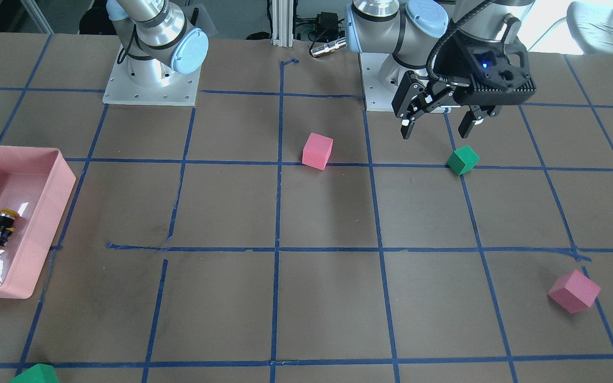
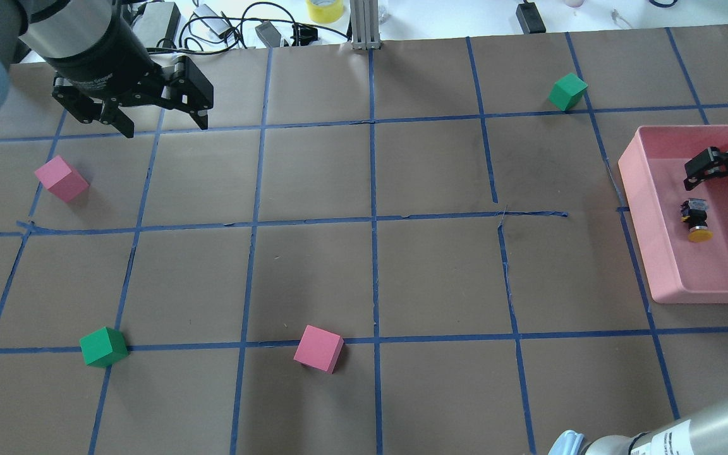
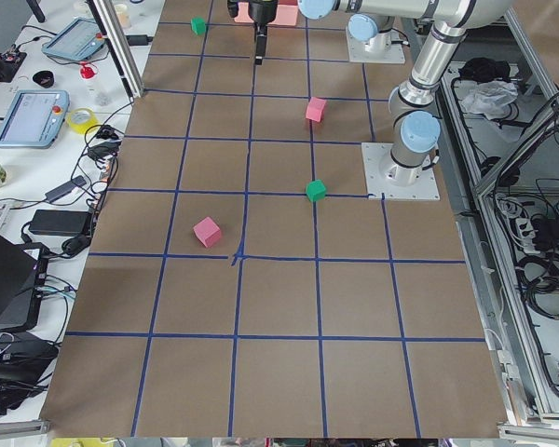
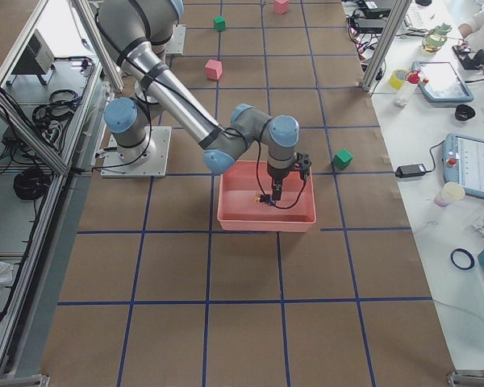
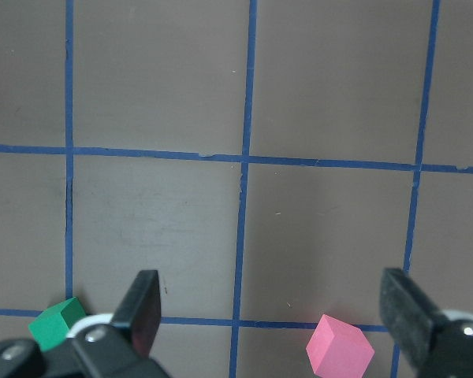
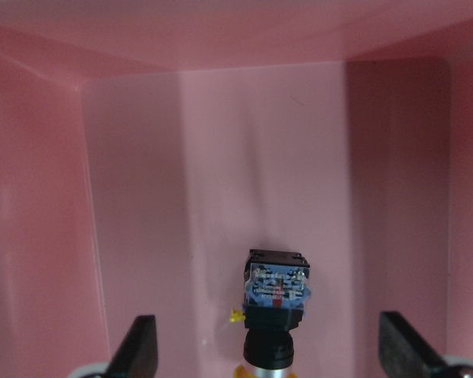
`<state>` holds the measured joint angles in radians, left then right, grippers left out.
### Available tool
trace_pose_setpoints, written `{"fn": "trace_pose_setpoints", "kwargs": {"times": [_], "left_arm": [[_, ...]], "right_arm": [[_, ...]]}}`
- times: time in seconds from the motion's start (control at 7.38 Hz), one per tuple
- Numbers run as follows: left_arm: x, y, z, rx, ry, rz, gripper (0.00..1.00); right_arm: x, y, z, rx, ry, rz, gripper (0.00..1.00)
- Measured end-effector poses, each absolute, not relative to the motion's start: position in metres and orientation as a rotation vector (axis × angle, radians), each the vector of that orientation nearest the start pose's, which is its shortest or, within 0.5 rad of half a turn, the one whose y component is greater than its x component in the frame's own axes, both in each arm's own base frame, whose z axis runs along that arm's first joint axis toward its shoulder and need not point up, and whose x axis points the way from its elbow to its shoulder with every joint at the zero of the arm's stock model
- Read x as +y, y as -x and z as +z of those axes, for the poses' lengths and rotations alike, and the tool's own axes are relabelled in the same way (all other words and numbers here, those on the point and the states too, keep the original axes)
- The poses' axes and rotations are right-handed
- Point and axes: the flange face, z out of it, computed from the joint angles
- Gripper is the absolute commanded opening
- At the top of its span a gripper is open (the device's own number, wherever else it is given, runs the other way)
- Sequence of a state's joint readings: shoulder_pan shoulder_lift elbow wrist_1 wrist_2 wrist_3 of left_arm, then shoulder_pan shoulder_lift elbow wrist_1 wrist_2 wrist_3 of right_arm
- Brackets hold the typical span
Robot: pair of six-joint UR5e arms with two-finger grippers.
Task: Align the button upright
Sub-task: 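Lower the right gripper into the bin around the black button switch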
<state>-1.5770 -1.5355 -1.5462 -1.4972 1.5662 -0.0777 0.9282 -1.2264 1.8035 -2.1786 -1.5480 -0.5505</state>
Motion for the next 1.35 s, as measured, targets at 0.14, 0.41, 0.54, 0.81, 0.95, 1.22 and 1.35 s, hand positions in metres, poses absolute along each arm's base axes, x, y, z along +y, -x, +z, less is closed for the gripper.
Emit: {"fn": "trace_pose_setpoints", "kwargs": {"times": [0.14, 0.41, 0.54, 0.81, 0.95, 1.22, 1.35], "left_arm": [[-0.488, 0.137, 0.525, 3.143, 0.112, -0.21, 1.0], [-0.488, 0.137, 0.525, 3.142, 0.111, -0.21, 1.0], [-0.488, 0.137, 0.525, 3.142, 0.111, -0.21, 1.0], [-0.488, 0.137, 0.525, 3.143, 0.11, -0.21, 1.0], [-0.488, 0.137, 0.525, 3.143, 0.11, -0.21, 1.0], [-0.488, 0.137, 0.525, 3.143, 0.11, -0.211, 1.0], [-0.488, 0.137, 0.525, 3.143, 0.111, -0.213, 1.0]], "right_arm": [[-0.541, 0.239, 0.248, 3.135, -0.142, -0.059, 0.98], [-0.539, 0.239, 0.242, 3.136, -0.139, -0.046, 0.98], [-0.538, 0.239, 0.24, 3.137, -0.139, -0.041, 0.98], [-0.537, 0.239, 0.236, 3.136, -0.139, -0.029, 0.98], [-0.537, 0.238, 0.234, 3.137, -0.139, -0.029, 0.98], [-0.535, 0.237, 0.229, 3.134, -0.139, -0.025, 0.98], [-0.534, 0.236, 0.226, 3.131, -0.139, -0.017, 0.98]]}}
